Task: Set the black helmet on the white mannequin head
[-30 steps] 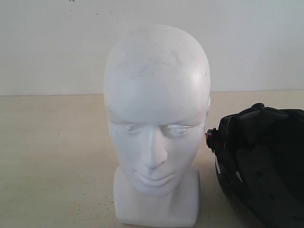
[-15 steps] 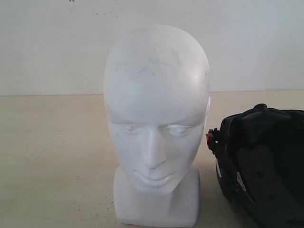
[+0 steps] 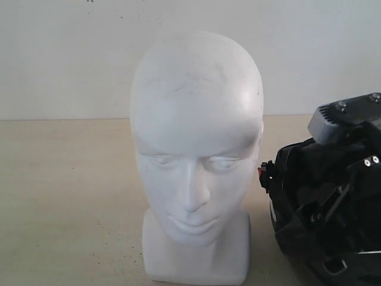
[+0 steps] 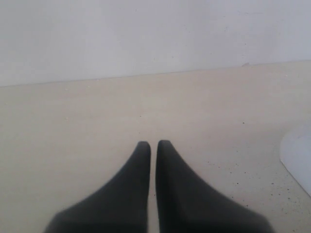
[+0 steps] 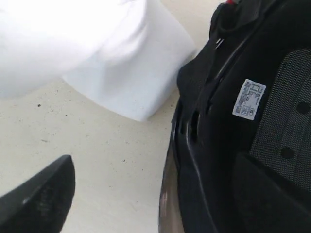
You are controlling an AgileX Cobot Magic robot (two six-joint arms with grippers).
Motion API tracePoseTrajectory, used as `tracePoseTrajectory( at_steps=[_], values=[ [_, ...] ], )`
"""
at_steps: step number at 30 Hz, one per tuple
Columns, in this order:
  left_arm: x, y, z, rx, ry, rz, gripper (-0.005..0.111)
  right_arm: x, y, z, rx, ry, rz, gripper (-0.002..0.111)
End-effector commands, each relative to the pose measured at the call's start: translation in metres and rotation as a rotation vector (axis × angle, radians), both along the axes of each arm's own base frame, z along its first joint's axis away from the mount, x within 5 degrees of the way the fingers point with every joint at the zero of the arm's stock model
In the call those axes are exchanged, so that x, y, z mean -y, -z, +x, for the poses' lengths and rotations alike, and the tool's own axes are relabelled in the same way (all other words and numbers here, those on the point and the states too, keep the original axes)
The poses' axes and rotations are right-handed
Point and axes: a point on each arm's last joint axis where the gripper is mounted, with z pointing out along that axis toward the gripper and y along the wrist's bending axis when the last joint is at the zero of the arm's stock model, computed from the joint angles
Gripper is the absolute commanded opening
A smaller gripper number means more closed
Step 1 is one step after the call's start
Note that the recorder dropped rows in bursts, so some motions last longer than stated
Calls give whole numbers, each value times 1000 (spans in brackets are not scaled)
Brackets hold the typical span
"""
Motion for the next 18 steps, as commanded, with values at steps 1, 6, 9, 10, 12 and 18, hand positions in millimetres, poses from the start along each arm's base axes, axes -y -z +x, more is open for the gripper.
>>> tracePoseTrajectory(
  at_steps=[1,6,9,10,12,18],
  values=[
    [0,-2,0,11,1,-5,4,-3,18,10,30,7,-29,82],
    [0,-2,0,11,1,-5,4,-8,39,18,38,18,-27,82],
    [0,-2,0,11,1,-5,4,-10,49,22,36,22,-31,82],
    [0,-2,0,11,1,-5,4,-10,51,23,41,24,-28,82],
    [0,-2,0,11,1,-5,4,-12,55,26,46,30,-23,82],
    [0,-2,0,11,1,-5,4,-16,65,33,30,39,-31,82]
  ],
)
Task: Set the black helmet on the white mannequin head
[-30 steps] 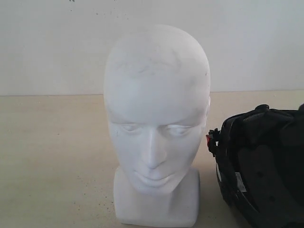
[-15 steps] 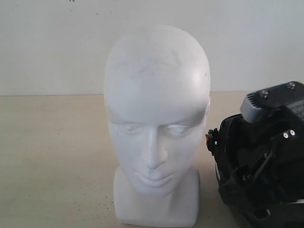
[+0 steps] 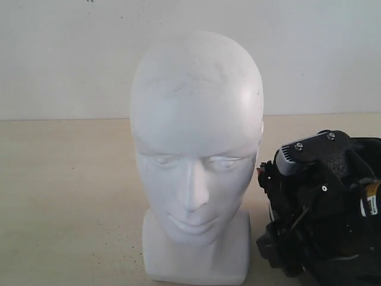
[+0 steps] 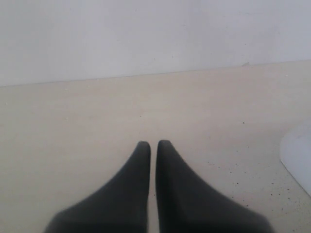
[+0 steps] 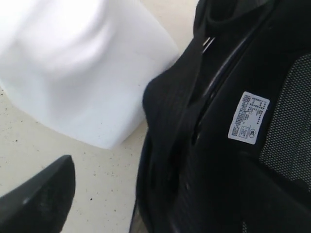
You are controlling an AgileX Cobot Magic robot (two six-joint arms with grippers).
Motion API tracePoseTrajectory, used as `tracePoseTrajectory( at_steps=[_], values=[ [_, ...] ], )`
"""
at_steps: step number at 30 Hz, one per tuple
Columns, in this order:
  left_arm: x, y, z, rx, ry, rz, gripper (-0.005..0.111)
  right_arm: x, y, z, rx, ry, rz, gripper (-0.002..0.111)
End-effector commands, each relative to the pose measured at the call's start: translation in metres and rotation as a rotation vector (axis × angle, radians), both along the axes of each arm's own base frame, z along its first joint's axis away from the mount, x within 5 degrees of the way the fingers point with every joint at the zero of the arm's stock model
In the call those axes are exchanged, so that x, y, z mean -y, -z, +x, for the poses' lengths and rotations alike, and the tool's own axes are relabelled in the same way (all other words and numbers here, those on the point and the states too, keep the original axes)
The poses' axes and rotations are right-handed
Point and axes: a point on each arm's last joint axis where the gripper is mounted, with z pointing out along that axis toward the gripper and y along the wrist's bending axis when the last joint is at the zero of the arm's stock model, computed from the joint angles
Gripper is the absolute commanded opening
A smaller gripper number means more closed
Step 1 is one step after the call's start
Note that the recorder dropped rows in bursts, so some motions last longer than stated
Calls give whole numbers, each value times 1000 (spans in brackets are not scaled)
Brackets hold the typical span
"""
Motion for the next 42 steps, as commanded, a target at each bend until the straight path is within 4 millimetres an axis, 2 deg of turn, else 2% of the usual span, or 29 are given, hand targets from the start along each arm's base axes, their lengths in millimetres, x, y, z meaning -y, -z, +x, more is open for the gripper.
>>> tracePoseTrajectory(
  at_steps=[1,17,25,27,29,36,42],
  values=[
    [0,-2,0,11,1,-5,4,-3,9,4,-12,8,-9,82],
    [0,-2,0,11,1,-5,4,-2,13,10,-3,38,-27,82],
    [0,-2,0,11,1,-5,4,-4,34,14,-85,41,-79,80],
    [0,-2,0,11,1,-5,4,-5,38,15,-98,40,-88,74],
    [0,-2,0,11,1,-5,4,-5,43,16,-115,39,-101,60],
    [0,-2,0,11,1,-5,4,-5,46,15,-140,50,-108,-1],
    [0,-2,0,11,1,-5,4,-2,47,11,-191,65,-131,0]
  ],
)
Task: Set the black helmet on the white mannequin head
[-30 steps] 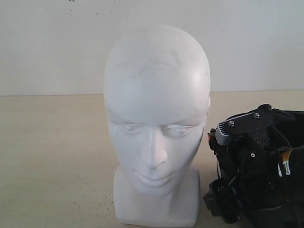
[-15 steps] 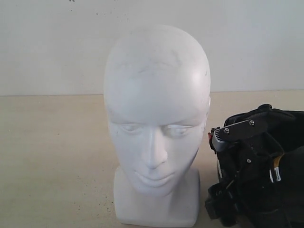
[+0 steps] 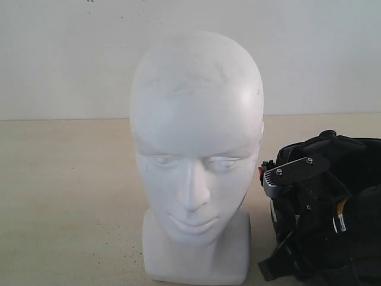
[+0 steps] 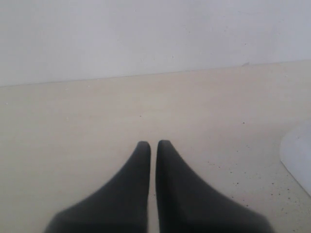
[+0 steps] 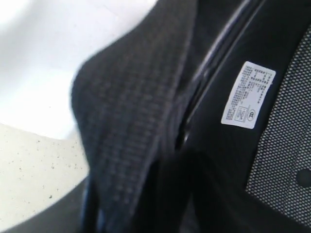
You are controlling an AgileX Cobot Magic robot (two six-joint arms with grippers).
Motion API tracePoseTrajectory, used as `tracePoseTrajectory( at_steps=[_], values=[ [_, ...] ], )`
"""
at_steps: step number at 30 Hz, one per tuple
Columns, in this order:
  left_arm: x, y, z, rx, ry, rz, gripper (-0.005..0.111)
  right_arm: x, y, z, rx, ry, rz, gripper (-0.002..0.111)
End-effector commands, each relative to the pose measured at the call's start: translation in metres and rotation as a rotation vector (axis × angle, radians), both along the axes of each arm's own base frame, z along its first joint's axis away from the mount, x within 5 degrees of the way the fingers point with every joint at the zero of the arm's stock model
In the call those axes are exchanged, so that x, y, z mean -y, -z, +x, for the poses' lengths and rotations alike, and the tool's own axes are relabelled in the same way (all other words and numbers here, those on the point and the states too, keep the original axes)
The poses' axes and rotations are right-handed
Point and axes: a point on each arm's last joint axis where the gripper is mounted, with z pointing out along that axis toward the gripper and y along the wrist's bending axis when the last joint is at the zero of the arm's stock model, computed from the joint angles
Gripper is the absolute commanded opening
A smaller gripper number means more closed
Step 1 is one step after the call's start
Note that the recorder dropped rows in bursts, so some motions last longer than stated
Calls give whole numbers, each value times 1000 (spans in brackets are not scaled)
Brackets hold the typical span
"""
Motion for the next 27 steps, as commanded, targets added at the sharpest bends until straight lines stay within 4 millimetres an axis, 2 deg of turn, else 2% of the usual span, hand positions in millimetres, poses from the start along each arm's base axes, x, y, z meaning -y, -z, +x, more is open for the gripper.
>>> tracePoseTrajectory(
  at_steps=[1,10,18,22,27],
  values=[
    [0,-2,0,11,1,-5,4,4,4,-7,-83,47,-18,0],
    [0,-2,0,11,1,-5,4,15,-35,-27,-42,80,54,0],
    [0,-2,0,11,1,-5,4,26,-87,-44,30,93,112,0],
    [0,-2,0,11,1,-5,4,34,-109,-49,88,177,148,0],
    [0,-2,0,11,1,-5,4,47,-127,-50,187,319,180,0]
  ],
)
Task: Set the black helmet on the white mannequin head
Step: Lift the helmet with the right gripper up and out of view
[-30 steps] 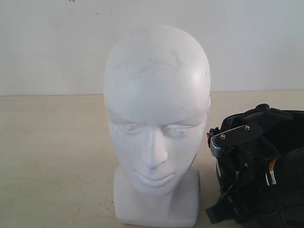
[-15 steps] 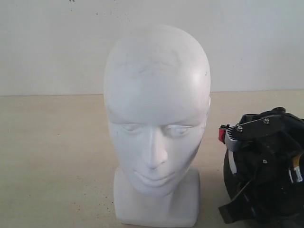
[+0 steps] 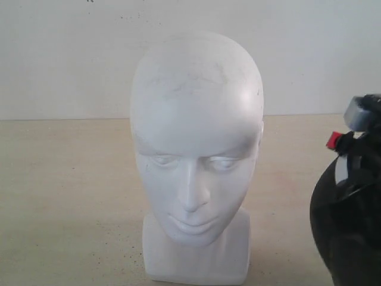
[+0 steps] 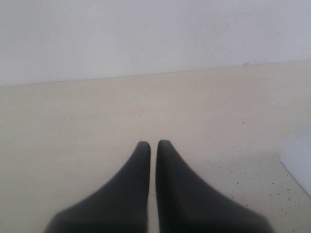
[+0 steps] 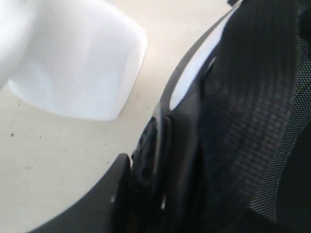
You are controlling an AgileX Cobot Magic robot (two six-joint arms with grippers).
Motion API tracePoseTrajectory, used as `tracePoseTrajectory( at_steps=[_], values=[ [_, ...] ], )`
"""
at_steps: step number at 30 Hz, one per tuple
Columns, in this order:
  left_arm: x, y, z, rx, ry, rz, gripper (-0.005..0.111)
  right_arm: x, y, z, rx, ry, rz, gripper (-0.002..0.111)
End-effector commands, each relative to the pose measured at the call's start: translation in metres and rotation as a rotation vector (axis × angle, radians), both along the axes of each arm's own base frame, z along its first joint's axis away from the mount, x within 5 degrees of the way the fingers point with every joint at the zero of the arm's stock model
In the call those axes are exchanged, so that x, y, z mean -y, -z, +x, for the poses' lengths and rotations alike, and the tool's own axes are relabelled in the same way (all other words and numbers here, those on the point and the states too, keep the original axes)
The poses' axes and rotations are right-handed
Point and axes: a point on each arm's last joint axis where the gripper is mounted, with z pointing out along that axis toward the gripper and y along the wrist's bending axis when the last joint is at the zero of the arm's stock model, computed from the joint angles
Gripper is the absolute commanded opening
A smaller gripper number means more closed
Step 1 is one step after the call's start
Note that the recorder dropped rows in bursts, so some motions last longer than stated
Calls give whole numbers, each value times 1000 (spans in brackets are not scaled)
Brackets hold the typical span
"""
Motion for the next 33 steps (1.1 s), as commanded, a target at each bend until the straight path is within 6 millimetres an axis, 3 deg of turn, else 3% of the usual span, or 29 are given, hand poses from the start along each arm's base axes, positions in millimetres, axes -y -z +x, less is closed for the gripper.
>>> tracePoseTrajectory(
  at_steps=[1,10,20,28,33],
  values=[
    [0,-2,0,11,1,-5,4,14,-25,1,162,135,32,0],
    [0,-2,0,11,1,-5,4,26,-61,-1,419,392,375,0],
    [0,-2,0,11,1,-5,4,11,-94,1,592,318,777,0],
    [0,-2,0,11,1,-5,4,19,-108,2,673,367,759,0],
    [0,-2,0,11,1,-5,4,31,-120,4,744,491,756,0]
  ],
)
